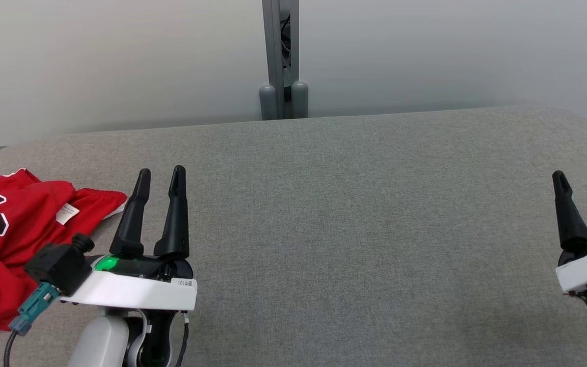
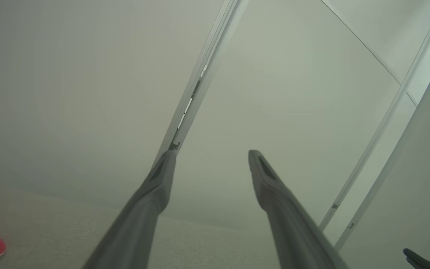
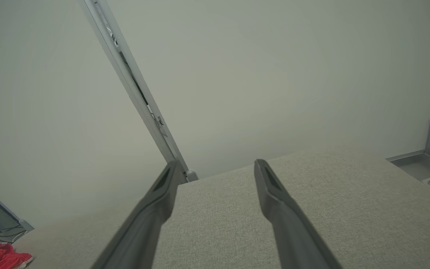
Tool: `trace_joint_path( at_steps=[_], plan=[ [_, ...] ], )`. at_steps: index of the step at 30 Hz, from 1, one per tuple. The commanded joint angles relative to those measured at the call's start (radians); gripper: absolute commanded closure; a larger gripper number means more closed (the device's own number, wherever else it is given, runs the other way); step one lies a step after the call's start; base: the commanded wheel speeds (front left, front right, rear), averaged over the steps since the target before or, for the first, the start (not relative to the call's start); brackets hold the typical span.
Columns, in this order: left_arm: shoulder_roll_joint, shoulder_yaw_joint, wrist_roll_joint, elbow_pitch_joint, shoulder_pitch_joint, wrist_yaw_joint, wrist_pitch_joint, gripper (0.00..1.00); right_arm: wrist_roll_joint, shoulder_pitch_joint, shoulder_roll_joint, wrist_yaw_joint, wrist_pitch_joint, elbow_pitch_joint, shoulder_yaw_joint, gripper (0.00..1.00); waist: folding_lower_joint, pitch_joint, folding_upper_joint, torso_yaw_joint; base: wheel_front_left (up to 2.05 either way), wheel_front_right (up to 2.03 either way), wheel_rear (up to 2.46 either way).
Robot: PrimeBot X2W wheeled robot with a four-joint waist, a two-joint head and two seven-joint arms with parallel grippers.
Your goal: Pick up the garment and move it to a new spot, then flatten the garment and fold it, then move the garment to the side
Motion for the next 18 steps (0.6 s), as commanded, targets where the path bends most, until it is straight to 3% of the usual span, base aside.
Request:
trace_joint_path(
  at_steps=[1,18],
  plan=[
    [0.006,0.011,0.038,-0.023,0.002,0.007,0.007,0.0,-0.039,0.002,-0.004,0.001,-0.021,-0.027,0.014,0.0,0.0,0.002,0.0,0.001,0.0,0.0,0.0],
    [0.026,0.052,0.257,-0.042,0.077,0.049,0.136,0.0,-0.238,0.096,0.053,0.002,-0.132,-0.036,0.073,0.0,0.0,0.002,0.0,0.007,0.0,0.0,0.0]
  ],
)
